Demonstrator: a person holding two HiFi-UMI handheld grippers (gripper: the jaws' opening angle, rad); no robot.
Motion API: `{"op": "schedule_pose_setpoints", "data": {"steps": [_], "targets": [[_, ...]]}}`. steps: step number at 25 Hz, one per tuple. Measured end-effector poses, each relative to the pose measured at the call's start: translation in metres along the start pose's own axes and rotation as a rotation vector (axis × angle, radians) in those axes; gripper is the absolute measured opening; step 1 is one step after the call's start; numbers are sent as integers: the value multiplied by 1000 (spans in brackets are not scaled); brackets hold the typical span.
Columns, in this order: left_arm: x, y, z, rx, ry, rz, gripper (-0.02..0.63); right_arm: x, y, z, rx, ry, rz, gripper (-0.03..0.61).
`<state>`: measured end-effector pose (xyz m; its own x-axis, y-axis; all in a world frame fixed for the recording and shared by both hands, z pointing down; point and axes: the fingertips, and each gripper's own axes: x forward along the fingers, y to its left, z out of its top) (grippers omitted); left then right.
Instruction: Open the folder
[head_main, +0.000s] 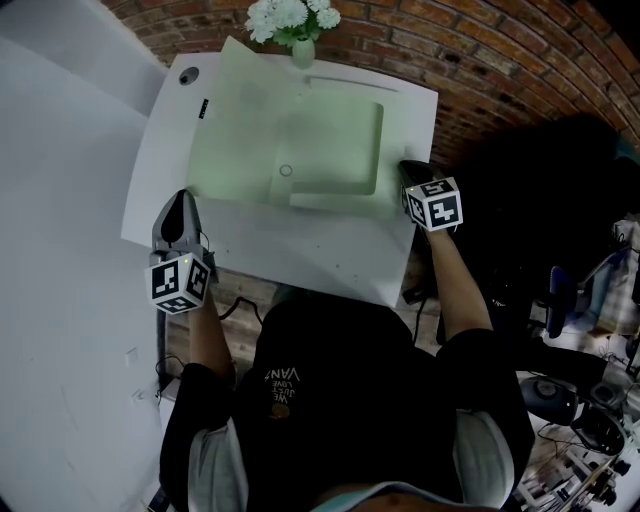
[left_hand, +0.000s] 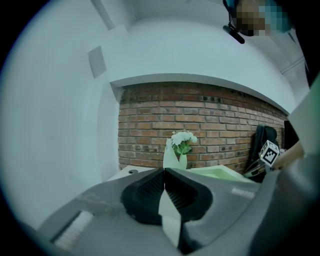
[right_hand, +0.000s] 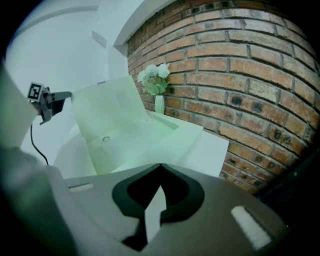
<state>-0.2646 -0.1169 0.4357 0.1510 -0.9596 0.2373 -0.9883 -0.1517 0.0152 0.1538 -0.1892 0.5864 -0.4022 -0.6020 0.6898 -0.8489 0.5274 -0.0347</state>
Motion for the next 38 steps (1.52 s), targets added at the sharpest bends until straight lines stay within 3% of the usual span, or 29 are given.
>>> {"op": "schedule_pose_setpoints", "data": {"steps": [38], "targets": [[37,95,-99,-53,264,92,29,-2,-3,-2,56,13,-114,-2]]}}
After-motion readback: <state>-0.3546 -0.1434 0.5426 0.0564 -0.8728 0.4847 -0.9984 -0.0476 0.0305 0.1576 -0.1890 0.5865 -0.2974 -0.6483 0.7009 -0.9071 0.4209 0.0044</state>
